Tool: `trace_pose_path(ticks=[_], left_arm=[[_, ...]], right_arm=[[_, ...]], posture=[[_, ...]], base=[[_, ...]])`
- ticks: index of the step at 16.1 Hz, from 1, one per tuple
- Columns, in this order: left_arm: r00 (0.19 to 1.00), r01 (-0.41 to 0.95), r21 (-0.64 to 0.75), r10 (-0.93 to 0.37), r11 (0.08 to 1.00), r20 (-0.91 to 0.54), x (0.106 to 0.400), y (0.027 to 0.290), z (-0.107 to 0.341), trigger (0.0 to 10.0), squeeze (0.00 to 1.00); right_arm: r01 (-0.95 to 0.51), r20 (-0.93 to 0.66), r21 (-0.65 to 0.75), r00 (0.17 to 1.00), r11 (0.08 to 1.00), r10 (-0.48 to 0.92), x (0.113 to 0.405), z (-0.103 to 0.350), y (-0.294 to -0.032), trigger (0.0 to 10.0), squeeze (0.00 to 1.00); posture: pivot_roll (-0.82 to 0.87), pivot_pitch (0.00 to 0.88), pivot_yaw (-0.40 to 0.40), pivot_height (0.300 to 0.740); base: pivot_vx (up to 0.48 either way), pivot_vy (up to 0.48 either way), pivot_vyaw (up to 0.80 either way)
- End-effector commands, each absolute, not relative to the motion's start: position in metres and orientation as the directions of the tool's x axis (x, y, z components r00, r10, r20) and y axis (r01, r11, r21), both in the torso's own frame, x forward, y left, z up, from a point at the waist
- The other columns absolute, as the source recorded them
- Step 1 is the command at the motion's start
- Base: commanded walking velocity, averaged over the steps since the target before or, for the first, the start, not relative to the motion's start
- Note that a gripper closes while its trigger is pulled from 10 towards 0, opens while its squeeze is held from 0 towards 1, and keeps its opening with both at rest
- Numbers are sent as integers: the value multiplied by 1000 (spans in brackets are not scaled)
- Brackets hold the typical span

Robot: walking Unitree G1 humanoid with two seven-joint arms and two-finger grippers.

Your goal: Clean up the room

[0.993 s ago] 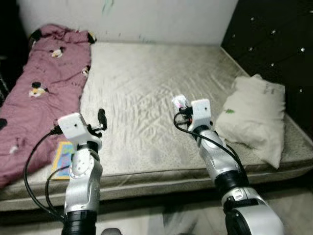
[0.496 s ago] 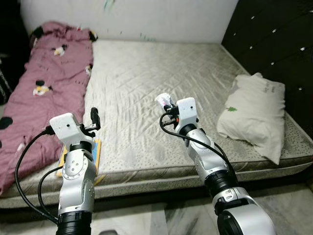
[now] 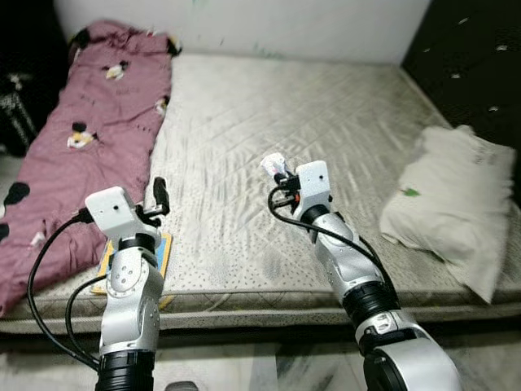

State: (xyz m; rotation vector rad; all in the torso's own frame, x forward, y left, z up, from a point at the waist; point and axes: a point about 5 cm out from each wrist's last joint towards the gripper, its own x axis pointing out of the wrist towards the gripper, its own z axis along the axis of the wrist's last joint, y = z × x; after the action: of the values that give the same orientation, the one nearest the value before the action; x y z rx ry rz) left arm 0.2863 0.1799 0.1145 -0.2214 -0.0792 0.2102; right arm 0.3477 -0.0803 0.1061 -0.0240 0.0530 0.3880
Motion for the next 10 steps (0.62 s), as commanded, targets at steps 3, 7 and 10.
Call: trace_pose_path(ticks=[3,7,10], left_arm=[[976,-193,-220,211,956,60,286,180,117,10000,0],[977,-190,-233,208,954,53,287,179,116,10000,0],[974,-206,-245,222,947,40,287,179,115,10000,0]], right_arm=[[-371,-13,-20,929,929,370,350,115,-83,10000,0],[-367,-10,-20,930,930,367,350,115,-83,10000,0],[-368,-10,-19,930,930,368,350,115,-83,10000,0]], posture=[[92,0,-69,740],[92,0,-68,740],[92,0,-68,740]], base=[[300,0,0],[225,0,0],[0,0,0]])
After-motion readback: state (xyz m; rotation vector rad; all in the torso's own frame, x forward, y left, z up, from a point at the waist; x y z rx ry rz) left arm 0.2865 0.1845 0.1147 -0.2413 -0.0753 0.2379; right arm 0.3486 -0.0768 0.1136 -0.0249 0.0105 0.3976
